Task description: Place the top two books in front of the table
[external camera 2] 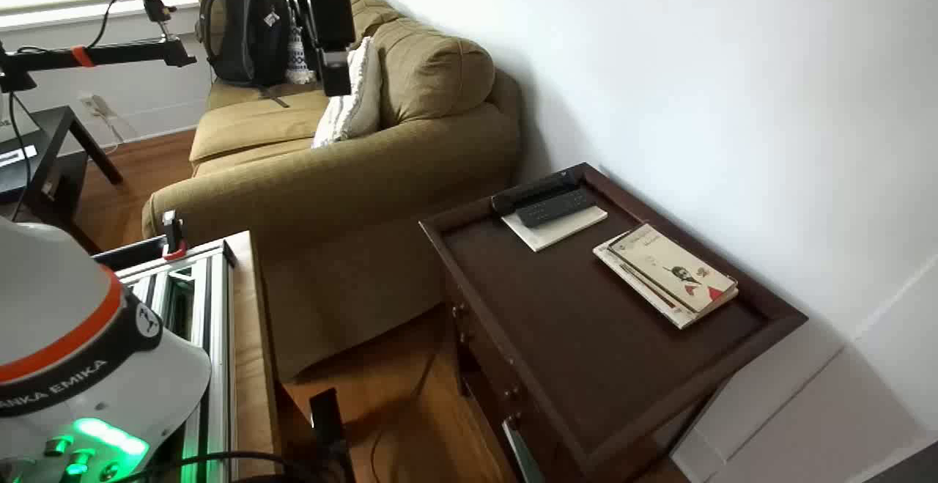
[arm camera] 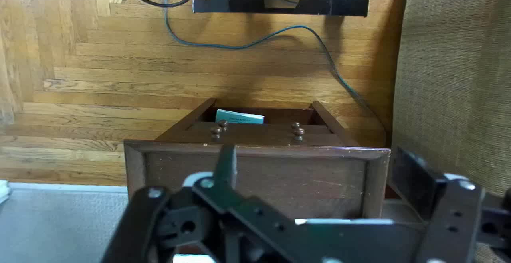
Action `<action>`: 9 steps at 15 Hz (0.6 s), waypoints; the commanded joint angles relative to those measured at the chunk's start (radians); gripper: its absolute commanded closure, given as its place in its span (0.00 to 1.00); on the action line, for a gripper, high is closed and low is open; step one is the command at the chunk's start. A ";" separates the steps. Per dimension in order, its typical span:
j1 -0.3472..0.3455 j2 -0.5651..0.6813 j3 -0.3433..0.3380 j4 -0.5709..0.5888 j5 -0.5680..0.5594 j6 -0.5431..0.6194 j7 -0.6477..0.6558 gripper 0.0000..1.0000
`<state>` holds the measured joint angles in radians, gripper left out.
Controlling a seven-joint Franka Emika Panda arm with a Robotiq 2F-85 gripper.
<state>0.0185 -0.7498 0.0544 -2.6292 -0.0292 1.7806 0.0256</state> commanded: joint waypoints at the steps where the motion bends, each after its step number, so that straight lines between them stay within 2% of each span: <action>1: 0.005 0.001 -0.004 0.002 -0.003 -0.002 0.003 0.00; 7: 0.005 0.001 -0.004 0.002 -0.003 -0.002 0.003 0.00; 9: -0.042 0.050 -0.012 -0.004 -0.054 0.073 0.033 0.00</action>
<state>0.0143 -0.7462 0.0538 -2.6293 -0.0380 1.7895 0.0331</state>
